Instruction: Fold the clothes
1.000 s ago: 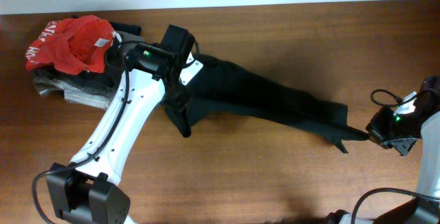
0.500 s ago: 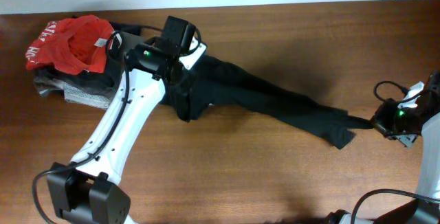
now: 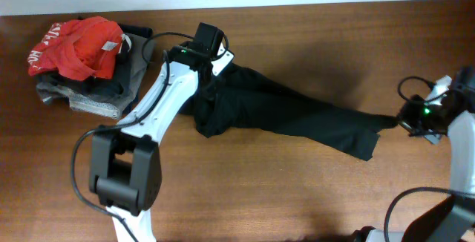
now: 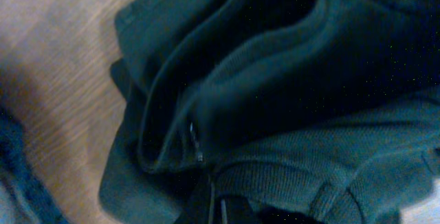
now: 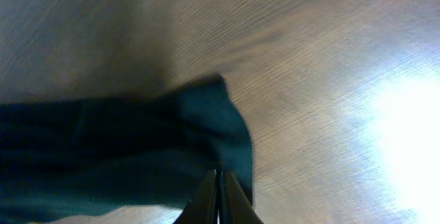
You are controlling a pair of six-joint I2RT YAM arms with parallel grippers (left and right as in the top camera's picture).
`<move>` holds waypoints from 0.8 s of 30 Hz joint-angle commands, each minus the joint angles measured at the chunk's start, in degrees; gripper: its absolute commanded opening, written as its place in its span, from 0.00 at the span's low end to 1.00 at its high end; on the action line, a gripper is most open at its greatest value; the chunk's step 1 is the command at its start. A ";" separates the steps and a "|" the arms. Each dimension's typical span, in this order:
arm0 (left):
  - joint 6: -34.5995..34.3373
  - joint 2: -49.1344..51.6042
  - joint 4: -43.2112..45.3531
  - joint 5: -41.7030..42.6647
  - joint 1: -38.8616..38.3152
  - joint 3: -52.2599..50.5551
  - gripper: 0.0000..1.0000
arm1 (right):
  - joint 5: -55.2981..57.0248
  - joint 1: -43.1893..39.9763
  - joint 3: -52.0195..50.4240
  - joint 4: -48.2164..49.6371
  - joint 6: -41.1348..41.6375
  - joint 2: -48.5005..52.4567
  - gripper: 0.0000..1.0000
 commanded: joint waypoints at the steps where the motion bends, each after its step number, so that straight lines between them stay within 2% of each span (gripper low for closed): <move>1: 1.11 2.08 1.77 0.20 0.79 0.48 0.01 | 0.61 2.75 0.09 2.03 -0.33 3.26 0.04; 8: 1.11 3.56 5.18 0.17 0.79 0.48 0.02 | 2.19 4.26 0.00 4.33 0.31 11.21 0.04; 10: 1.11 3.89 5.66 0.17 0.79 0.48 0.12 | 2.97 4.24 0.00 5.38 0.28 13.33 0.04; 11: 1.11 3.96 5.88 0.20 0.79 0.48 0.27 | 3.17 4.20 0.00 5.90 0.26 14.23 0.08; 12: 1.11 4.20 6.23 0.15 0.81 0.48 0.31 | 3.17 4.20 0.00 6.38 0.28 14.99 0.12; 14: 1.09 4.22 6.67 0.17 1.16 0.48 0.39 | 3.19 4.20 0.00 7.02 0.26 15.80 0.29; 17: 0.52 4.20 6.43 0.00 2.25 1.09 0.41 | 3.56 4.15 0.20 7.02 0.28 15.76 0.55; 19: -1.70 4.17 5.51 -0.44 3.39 2.21 0.46 | 3.56 4.09 0.85 5.86 0.74 15.65 0.79; 20: -2.62 4.11 4.39 -0.44 3.91 3.13 0.49 | 3.56 4.04 1.38 4.83 1.01 15.65 0.85; 22: -3.78 4.11 0.87 -0.42 4.92 6.08 0.53 | 3.58 3.72 2.56 2.25 1.01 15.65 0.90; 24: -4.35 4.11 -3.08 -0.26 5.86 9.70 0.56 | 3.58 3.10 3.41 -0.09 0.96 15.63 0.91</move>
